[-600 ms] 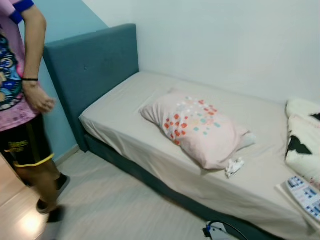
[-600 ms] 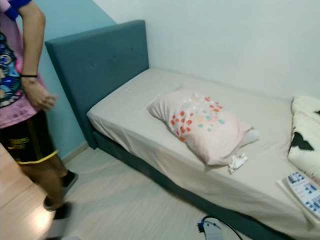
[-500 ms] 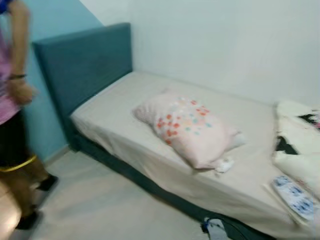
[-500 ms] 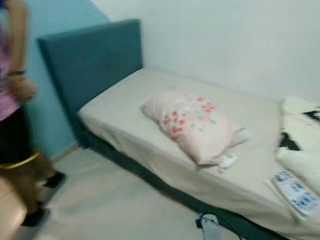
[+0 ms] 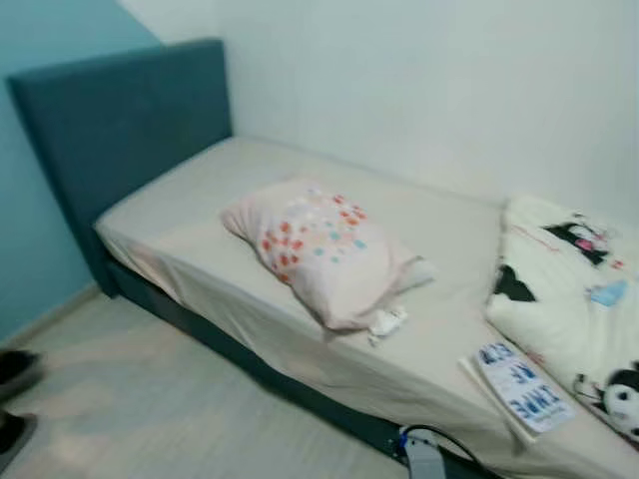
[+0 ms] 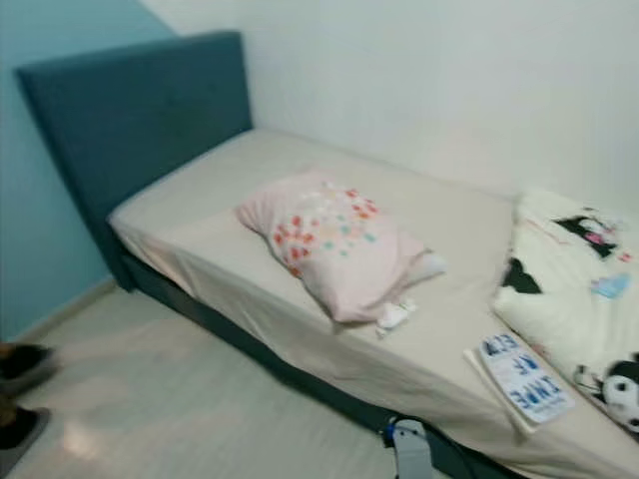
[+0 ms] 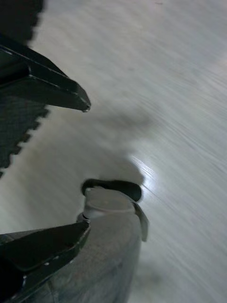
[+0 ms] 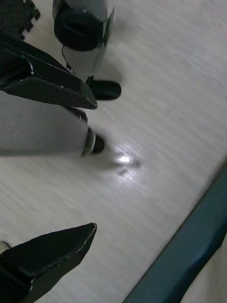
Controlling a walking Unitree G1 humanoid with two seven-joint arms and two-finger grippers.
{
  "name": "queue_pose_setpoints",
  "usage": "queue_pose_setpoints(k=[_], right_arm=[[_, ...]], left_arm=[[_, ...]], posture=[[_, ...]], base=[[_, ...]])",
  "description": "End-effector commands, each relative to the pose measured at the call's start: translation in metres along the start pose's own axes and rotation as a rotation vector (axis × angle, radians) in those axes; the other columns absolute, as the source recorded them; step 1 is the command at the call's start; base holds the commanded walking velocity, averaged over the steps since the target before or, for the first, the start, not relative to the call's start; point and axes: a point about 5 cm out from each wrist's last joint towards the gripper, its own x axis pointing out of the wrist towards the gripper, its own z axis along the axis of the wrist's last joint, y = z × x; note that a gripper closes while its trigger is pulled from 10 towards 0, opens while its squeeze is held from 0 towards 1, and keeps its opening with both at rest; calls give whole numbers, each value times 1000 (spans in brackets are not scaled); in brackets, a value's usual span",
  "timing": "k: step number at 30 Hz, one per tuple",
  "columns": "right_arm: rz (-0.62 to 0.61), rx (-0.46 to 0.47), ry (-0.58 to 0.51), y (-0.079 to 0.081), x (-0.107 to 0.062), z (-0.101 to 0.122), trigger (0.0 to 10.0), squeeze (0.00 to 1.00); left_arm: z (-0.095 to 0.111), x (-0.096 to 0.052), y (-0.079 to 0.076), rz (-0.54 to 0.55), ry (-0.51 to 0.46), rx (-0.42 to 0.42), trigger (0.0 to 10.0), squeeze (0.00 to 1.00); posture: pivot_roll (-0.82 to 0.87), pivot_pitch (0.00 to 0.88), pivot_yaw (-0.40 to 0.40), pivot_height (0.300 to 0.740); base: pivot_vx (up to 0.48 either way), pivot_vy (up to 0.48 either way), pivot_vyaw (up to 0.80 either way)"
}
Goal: Clean up the room
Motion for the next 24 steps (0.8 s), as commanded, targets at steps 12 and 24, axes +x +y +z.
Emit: queue_pose_setpoints(k=[12, 24], right_arm=[[-11, 33, -3, -3, 0, 0, 10000, 0], [-13, 24, -8, -3, -1, 0, 10000, 0]], left_arm=[[13, 2, -3, -31, -43, -11, 10000, 0], [4, 0, -8, -38, -45, -9, 10000, 0]], posture=[[71, 0, -36, 714], [71, 0, -42, 714]], base=[[41, 0, 0], [313, 0, -267]])
